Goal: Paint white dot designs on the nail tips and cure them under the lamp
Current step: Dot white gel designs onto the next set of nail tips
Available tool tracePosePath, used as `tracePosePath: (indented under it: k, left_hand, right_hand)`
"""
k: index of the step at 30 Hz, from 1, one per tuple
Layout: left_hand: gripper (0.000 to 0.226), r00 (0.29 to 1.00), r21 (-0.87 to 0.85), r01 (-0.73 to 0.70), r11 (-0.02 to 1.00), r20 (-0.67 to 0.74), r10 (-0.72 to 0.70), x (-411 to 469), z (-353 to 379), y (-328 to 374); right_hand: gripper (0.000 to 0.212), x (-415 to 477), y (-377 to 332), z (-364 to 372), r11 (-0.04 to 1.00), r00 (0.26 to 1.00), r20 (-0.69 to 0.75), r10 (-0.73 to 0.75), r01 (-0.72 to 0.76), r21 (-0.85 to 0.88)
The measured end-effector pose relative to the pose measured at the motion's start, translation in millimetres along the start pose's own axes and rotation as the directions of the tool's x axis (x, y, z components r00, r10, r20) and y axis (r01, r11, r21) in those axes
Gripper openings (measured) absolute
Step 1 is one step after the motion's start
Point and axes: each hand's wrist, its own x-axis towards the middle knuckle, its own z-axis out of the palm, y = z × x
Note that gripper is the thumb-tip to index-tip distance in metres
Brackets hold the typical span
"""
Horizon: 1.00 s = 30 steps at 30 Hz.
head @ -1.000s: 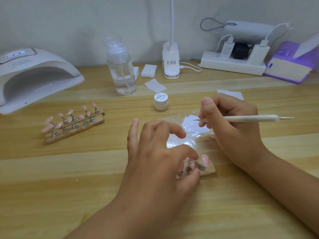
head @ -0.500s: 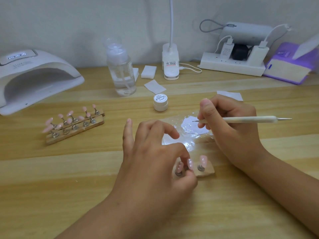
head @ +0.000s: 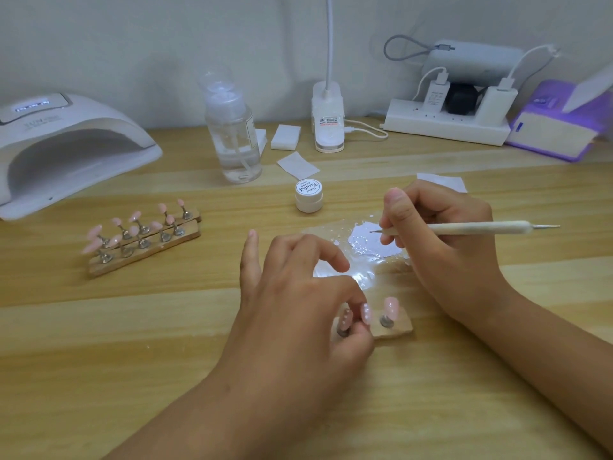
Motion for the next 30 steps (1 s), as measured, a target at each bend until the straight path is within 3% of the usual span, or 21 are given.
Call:
tracePosePath:
  k: [7, 19, 30]
  left_hand:
    - [0.019, 0.999, 0.013, -0.044, 0.999, 0.007, 0.044, -1.1, 0.1, 6.5]
    - [0.016, 0.991, 0.082, -0.070, 0.994, -0.106, 0.078, -0.7, 8.1, 12.7]
    - [0.019, 0.957, 0.282, -0.164, 0.945, -0.187, 0.222, -3.2, 12.2, 19.1]
  right_hand:
    - [0.033, 0.1, -0.1, 0.3, 1.000, 1.000, -0.001, 0.003, -0.003, 0.008]
    - [0.032, 0.0, 2.0, -0.3, 1.000, 1.000, -0.002, -0.005, 0.005, -0.001]
    - [0.036, 0.3, 1.6, 0.4, 1.000, 1.000, -0.008, 0.010, -0.010, -0.019]
